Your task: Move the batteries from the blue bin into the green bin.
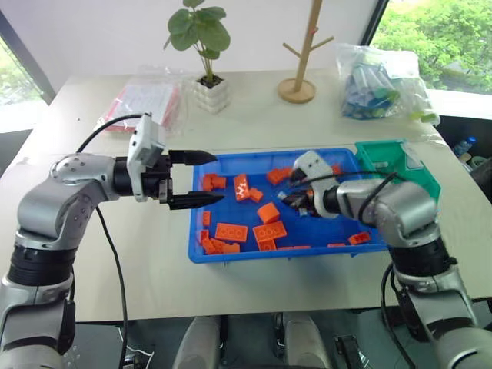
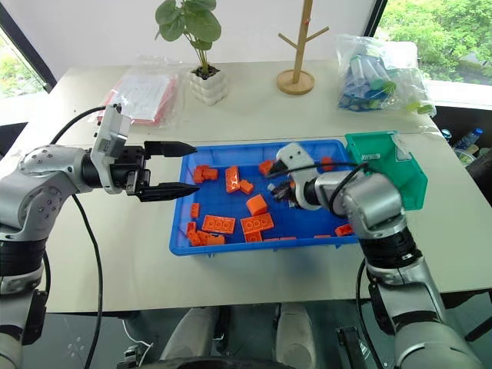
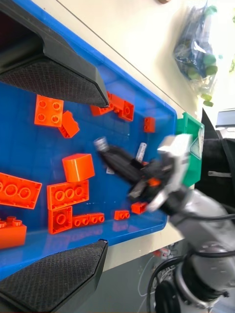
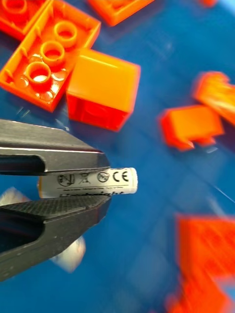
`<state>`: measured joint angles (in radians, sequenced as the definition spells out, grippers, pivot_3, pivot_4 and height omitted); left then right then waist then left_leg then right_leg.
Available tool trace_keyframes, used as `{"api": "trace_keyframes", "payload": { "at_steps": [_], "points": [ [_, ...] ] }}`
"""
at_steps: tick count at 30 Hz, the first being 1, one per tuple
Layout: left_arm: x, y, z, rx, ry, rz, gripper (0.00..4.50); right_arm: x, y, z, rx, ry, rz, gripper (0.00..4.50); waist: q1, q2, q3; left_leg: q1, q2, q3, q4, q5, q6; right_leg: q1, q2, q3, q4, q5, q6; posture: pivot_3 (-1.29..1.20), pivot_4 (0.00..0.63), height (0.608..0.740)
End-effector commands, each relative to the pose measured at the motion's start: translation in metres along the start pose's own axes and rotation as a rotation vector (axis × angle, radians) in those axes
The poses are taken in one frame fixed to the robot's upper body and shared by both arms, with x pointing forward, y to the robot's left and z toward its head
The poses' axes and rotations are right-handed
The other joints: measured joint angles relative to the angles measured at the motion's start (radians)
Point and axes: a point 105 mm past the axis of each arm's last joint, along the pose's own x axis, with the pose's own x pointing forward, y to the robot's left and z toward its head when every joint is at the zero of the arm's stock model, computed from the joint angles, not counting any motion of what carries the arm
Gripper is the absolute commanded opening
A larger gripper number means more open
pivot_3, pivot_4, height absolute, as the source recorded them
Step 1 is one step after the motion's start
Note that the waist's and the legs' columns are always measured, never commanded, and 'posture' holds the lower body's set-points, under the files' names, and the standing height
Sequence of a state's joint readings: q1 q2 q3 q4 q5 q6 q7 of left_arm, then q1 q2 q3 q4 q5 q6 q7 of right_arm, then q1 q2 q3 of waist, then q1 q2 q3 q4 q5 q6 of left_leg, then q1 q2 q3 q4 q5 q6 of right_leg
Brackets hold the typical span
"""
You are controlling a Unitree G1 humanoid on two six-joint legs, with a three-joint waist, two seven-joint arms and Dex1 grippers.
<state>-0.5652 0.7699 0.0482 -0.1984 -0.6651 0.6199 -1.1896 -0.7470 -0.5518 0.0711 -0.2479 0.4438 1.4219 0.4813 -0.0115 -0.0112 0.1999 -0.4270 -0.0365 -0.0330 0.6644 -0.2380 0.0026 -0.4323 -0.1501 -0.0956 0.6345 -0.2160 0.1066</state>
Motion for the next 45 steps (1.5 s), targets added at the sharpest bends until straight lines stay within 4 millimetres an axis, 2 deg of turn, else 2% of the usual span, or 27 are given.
{"api": "trace_keyframes", "payload": {
  "at_steps": [1, 4, 7, 10, 13, 15, 16, 19, 21, 25, 29, 33, 37, 41, 45],
  "points": [
    [0.002, -0.001, 0.008, 0.044, -0.014, -0.02, 4.5, -0.044, -0.037, 0.035, 0.014, -0.129, -0.125, 0.07, 0.004, 0.0, 0.0, 0.0, 0.0, 0.0, 0.0, 0.0, 0.0, 0.0, 0.0, 0.0, 0.0, 0.0, 0.0, 0.0, 0.15, 0.692],
    [0.002, -0.002, 0.008, 0.043, -0.013, -0.028, 4.5, -0.08, -0.081, 0.035, 0.044, -0.144, -0.276, 0.07, 0.018, 0.0, 0.0, -0.001, 0.0, 0.001, 0.0, 0.0, 0.0, 0.001, 0.0, 0.0, -0.002, 0.0, 0.0, 0.0, 0.15, 0.692],
    [0.002, -0.003, 0.007, 0.04, -0.01, -0.04, 4.5, -0.107, -0.118, 0.017, 0.076, -0.107, -0.41, 0.07, 0.023, 0.0, 0.0, -0.001, -0.001, 0.003, 0.0, -0.001, 0.001, 0.001, 0.0, 0.0, -0.003, 0.0, 0.0, 0.0, 0.15, 0.692],
    [0.002, -0.004, 0.006, 0.038, -0.004, -0.048, 4.5, -0.119, -0.139, -0.006, 0.112, -0.062, -0.481, 0.07, 0.022, -0.001, 0.0, -0.001, -0.001, 0.004, 0.0, -0.001, 0.001, 0.002, -0.001, 0.0, -0.003, 0.0, 0.001, 0.0, 0.15, 0.692],
    [0.001, -0.003, 0.006, 0.039, -0.001, -0.05, 4.5, -0.12, -0.149, -0.026, 0.144, -0.028, -0.506, 0.07, 0.014, -0.001, 0.0, 0.0, 0.0, 0.004, 0.0, -0.001, 0.001, 0.002, 0.0, 0.0, -0.003, 0.0, 0.0, 0.0, 0.15, 0.692],
    [0.001, -0.003, 0.006, 0.04, 0.0, -0.051, 4.5, -0.118, -0.151, -0.034, 0.169, -0.031, -0.502, 1.11, 0.011, 0.0, 0.0, 0.0, 0.0, 0.004, 0.0, -0.001, 0.001, 0.002, 0.0, 0.0, -0.003, 0.0, 0.0, 0.0, 0.15, 0.692],
    [0.001, -0.002, 0.006, 0.041, 0.0, -0.051, 4.5, -0.117, -0.154, -0.037, 0.162, -0.026, -0.519, 1.48, 0.01, 0.0, 0.0, 0.0, 0.0, 0.004, 0.0, -0.001, 0.001, 0.002, 0.0, 0.0, -0.003, 0.0, 0.0, 0.0, 0.15, 0.692],
    [0.002, -0.002, 0.007, 0.044, -0.001, -0.05, 4.5, -0.118, -0.158, -0.038, 0.117, -0.017, -0.549, 3.05, 0.009, 0.0, 0.0, 0.0, 0.0, 0.004, 0.0, -0.001, 0.001, 0.002, 0.0, 0.0, -0.003, 0.0, 0.0, 0.0, 0.15, 0.692],
    [0.001, -0.001, 0.008, 0.045, 0.0, -0.048, 4.5, -0.118, -0.155, -0.024, 0.105, -0.064, -0.531, 4.0, 0.008, 0.0, 0.0, 0.0, 0.0, 0.004, 0.0, -0.001, 0.001, 0.002, -0.001, 0.0, -0.003, 0.0, 0.0, 0.0, 0.15, 0.692],
    [-0.001, -0.001, 0.008, 0.046, 0.002, -0.041, 4.5, -0.111, -0.129, 0.012, 0.032, -0.158, -0.434, 4.0, -0.002, 0.0, 0.001, 0.0, 0.001, 0.003, 0.0, -0.001, 0.001, 0.001, 0.0, 0.0, -0.003, 0.0, 0.0, 0.0, 0.15, 0.692],
    [-0.001, 0.0, 0.008, 0.044, 0.0, -0.036, 4.5, -0.091, -0.09, 0.022, 0.058, -0.174, -0.296, 4.0, -0.001, 0.0, 0.0, 0.0, 0.001, 0.001, 0.0, -0.001, 0.001, 0.001, 0.0, 0.0, -0.003, 0.0, 0.0, 0.0, 0.15, 0.692],
    [0.0, 0.0, 0.008, 0.045, -0.002, -0.034, 4.5, -0.058, -0.048, 0.003, 0.125, -0.115, -0.165, 4.0, 0.005, 0.0, 0.0, 0.0, 0.001, 0.0, 0.0, -0.001, 0.001, 0.001, 0.0, 0.0, -0.003, 0.0, 0.0, 0.0, 0.15, 0.692],
    [0.0, 0.0, 0.009, 0.047, -0.002, -0.034, 4.5, -0.037, -0.027, -0.019, 0.217, -0.061, -0.113, 4.0, 0.014, 0.0, 0.0, -0.001, 0.0, 0.0, 0.0, -0.001, 0.001, 0.001, -0.001, 0.0, -0.003, 0.0, 0.001, 0.0, 0.15, 0.692],
    [0.001, 0.001, 0.012, 0.052, -0.007, -0.029, 4.5, -0.022, -0.014, -0.033, 0.236, -0.035, -0.096, 4.0, 0.021, 0.0, 0.0, 0.0, 0.0, 0.0, 0.001, -0.001, 0.001, 0.001, 0.0, 0.0, -0.002, 0.0, 0.001, 0.0, 0.15, 0.692],
    [0.0, 0.001, 0.013, 0.053, -0.009, -0.024, 4.5, -0.015, -0.017, -0.038, 0.257, -0.036, -0.111, 4.0, 0.021, 0.0, 0.0, 0.0, 0.0, 0.0, 0.001, -0.001, 0.001, 0.001, 0.0, 0.0, -0.002, 0.0, 0.001, 0.0, 0.15, 0.692]
  ]
}}
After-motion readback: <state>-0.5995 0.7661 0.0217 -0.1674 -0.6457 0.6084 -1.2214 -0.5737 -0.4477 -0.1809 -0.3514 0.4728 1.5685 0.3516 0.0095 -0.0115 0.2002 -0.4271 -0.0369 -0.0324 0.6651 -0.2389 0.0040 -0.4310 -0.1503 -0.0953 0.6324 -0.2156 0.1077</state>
